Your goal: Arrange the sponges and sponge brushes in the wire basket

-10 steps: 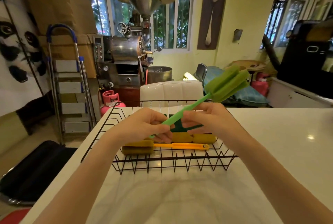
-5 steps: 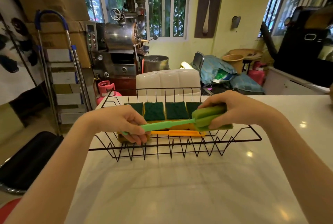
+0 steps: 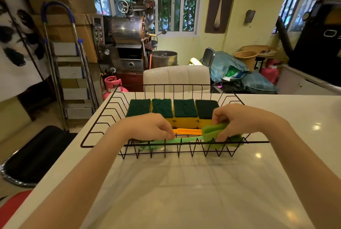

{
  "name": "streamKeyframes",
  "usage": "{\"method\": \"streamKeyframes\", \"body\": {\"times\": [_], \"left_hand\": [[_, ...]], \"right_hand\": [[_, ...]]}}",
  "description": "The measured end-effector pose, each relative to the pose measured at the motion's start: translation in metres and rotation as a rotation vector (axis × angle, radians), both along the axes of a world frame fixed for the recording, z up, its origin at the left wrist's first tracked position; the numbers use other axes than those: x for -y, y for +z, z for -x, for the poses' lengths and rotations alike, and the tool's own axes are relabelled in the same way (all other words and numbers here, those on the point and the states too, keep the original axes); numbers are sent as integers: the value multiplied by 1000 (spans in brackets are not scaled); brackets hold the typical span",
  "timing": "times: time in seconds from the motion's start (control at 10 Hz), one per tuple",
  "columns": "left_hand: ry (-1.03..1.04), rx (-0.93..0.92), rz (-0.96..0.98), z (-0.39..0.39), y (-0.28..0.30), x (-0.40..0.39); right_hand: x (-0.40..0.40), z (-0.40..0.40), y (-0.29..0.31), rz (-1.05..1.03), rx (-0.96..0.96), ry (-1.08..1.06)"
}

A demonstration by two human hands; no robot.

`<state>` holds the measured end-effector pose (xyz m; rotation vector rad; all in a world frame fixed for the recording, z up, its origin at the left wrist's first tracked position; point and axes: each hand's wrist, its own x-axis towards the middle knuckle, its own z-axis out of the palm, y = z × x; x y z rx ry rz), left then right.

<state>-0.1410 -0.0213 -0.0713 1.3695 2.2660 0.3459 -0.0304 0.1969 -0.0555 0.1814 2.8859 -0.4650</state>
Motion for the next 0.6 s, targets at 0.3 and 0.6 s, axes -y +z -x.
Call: {"method": "streamKeyframes", "body": {"times": [0.3, 0.6], "left_hand": [[141, 92, 105, -7, -3, -5], [106, 60, 53, -12, 3, -4]], "right_hand": [[2, 7, -13, -49, 76, -41], [3, -21, 26, 67, -121, -29]]}}
